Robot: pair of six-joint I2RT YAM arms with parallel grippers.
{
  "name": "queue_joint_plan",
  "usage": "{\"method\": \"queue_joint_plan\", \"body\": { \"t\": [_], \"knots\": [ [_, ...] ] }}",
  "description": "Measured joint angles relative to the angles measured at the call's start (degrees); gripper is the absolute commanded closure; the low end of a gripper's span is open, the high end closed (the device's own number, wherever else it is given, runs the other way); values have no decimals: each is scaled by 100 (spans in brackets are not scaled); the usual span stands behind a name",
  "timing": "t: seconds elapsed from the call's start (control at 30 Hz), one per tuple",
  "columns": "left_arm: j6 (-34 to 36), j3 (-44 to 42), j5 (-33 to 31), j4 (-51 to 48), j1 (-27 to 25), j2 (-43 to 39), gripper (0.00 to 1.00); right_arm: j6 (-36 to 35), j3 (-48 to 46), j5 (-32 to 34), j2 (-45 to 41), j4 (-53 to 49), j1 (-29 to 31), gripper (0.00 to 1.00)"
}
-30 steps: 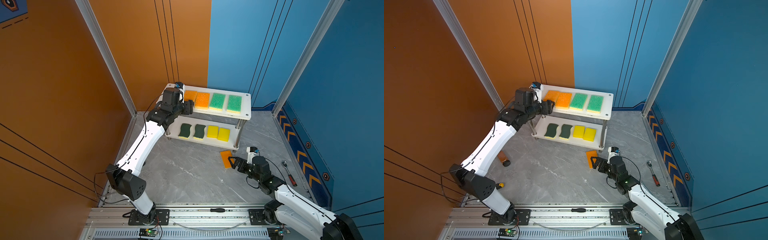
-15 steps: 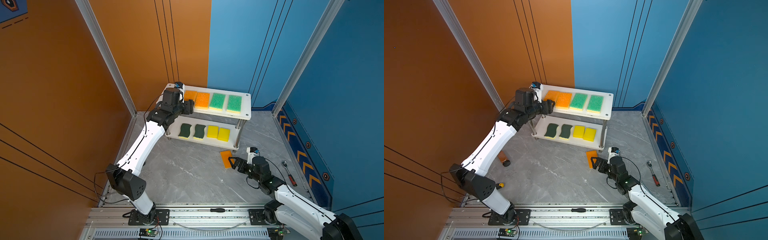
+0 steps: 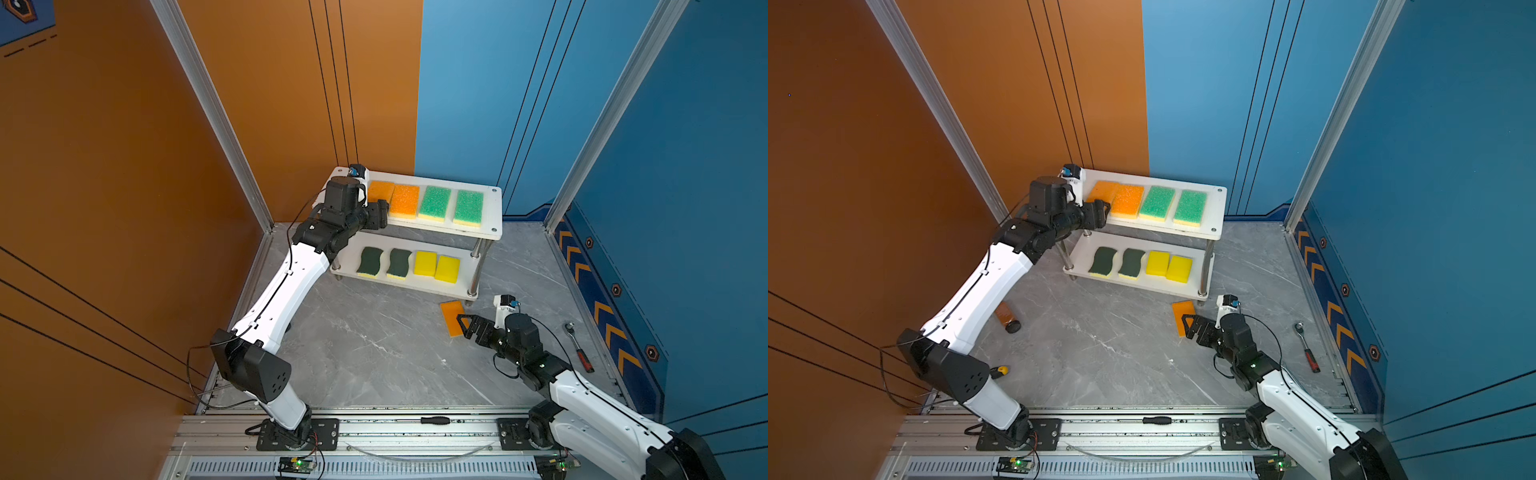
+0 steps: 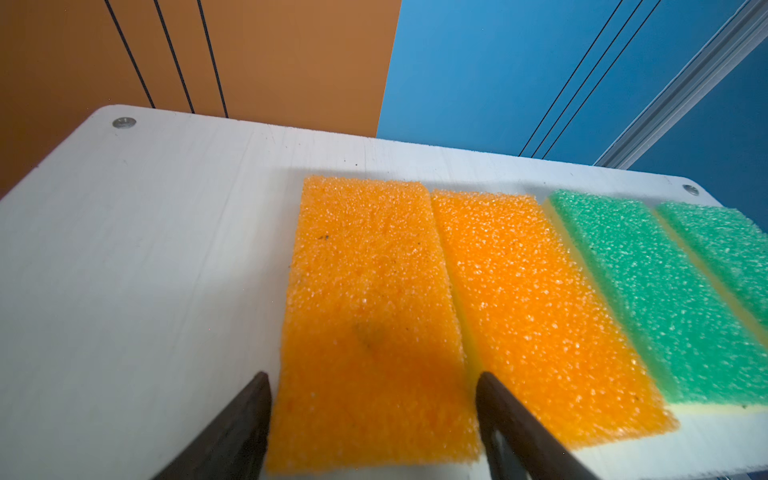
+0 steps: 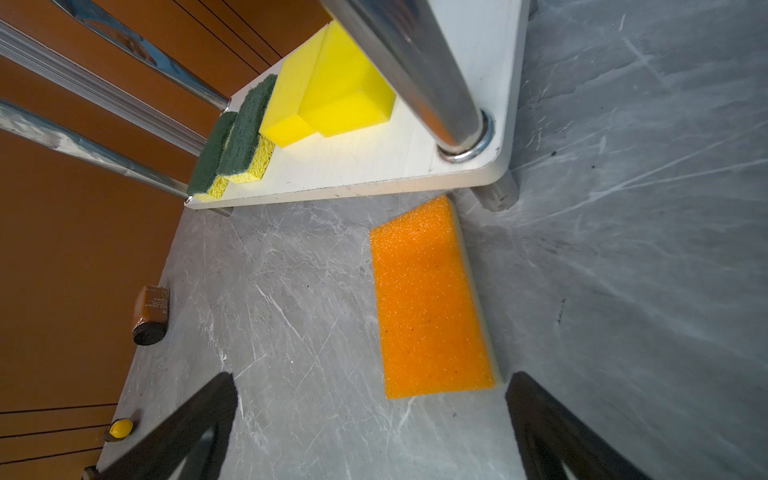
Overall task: Place and organize the cleaning sponges onto the shelf
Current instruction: 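Open the left gripper and release the orange sponge on the shelf top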
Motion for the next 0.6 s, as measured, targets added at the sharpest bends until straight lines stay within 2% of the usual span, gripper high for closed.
{"method": "queue_joint_plan", "body": {
  "t": [0.6],
  "knots": [
    [-11, -120, 0, 28, 0, -105, 20, 2, -22, 0, -37, -2, -11, 0]
  ]
}}
